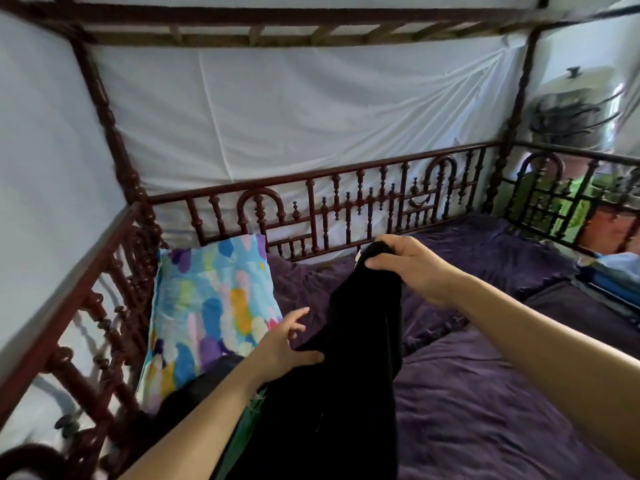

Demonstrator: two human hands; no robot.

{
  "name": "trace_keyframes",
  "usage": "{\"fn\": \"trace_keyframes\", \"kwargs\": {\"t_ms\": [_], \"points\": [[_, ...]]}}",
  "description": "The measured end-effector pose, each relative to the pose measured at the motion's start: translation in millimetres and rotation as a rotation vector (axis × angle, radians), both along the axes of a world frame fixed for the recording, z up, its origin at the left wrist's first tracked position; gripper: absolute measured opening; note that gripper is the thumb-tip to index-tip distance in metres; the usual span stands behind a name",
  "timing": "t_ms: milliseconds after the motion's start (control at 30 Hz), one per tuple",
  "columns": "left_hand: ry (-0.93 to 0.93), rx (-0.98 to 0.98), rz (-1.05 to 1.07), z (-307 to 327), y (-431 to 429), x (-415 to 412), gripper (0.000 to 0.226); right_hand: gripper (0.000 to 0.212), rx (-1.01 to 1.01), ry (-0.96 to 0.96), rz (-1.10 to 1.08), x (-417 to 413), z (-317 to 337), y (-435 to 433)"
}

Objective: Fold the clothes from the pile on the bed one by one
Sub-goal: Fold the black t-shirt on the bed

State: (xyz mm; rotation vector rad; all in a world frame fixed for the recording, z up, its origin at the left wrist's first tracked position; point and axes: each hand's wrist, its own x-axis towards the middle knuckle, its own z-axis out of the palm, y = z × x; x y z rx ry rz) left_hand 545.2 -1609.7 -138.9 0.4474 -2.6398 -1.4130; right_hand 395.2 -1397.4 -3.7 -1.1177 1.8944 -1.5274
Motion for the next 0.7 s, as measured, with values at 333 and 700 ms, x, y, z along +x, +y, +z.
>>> {"fn": "trace_keyframes", "kwargs": {"t_ms": [333, 700], "points": [[0.102, 0.444, -0.206, 61.8, 61.0, -58.1, 0.02, 0.024, 0.337, 0.244, -0.221, -31.1, -29.5, 107.1], [-0.012, 0.043, -0.271, 149.2, 46.9, -50.3, 0.037, 0.071, 0.882, 0.562, -0.33, -47.2, -83.1, 185.6]]}}
